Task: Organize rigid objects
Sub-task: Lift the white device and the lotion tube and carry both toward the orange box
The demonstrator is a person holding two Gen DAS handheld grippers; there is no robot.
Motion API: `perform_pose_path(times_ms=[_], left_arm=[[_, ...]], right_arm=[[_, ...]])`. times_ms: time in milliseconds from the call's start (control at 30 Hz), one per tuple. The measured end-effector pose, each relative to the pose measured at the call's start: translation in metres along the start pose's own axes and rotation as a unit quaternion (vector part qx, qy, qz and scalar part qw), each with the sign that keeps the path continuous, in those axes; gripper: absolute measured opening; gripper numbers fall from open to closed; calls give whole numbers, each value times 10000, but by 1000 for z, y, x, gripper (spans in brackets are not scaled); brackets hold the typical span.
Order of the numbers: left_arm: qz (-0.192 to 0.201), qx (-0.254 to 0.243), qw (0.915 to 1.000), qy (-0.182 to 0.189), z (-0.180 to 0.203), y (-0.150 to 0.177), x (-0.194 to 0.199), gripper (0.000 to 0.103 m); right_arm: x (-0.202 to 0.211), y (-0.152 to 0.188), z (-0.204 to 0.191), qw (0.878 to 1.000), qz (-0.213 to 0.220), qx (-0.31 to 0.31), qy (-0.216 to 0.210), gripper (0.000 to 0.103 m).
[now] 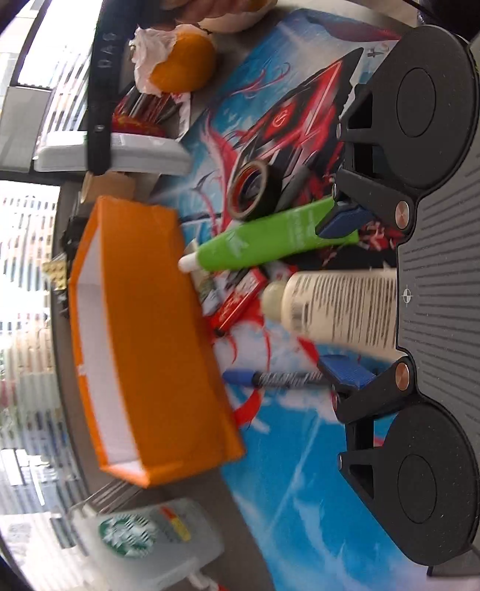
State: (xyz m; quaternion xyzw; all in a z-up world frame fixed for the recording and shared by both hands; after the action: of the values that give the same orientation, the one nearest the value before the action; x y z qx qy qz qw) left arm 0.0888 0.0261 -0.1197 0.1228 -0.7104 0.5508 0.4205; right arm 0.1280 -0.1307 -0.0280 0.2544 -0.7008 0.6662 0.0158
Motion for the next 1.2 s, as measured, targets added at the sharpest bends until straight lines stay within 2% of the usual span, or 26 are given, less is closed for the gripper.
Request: perform_pose_path(times_ms=[33, 67, 233, 533, 833, 1200], left_arm=[[33, -27, 9999, -102, -2, 0, -3, 44], [94, -4, 9999, -57, -2, 0, -6, 43], [108, 293, 9995, 47, -8, -2, -6, 43], [439, 287, 9986, -44, -10, -27, 15, 43], [994, 325, 9944, -149, -19, -74, 44, 43], [1545, 286, 9868, -390, -39, -145, 67, 43]], right_arm=[[1, 1, 0, 10000, 2, -9, -1, 50], [1, 1, 0, 10000, 3, -22, -4, 50], [3, 1, 2, 10000, 19, -46, 27, 50], [5, -4, -1, 10000, 65, 16, -34, 50], [2, -19, -13, 9997, 135, 161, -123, 50], [-10, -59, -22, 9989, 320, 245, -259, 50]])
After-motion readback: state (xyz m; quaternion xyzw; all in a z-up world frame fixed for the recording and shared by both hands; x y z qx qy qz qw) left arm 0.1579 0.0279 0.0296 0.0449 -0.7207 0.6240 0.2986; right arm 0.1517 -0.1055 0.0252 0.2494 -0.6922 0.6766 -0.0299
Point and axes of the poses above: each gripper's, at about its wrist camera, not at the fingertips, and x roughly against the way its jaws point, z to its right, y to its underside, the point moved 10 cm from there along -x, roughly the way its jaws point, and after that the axes turned 5 degrees about -x, right-handed, at the moved point
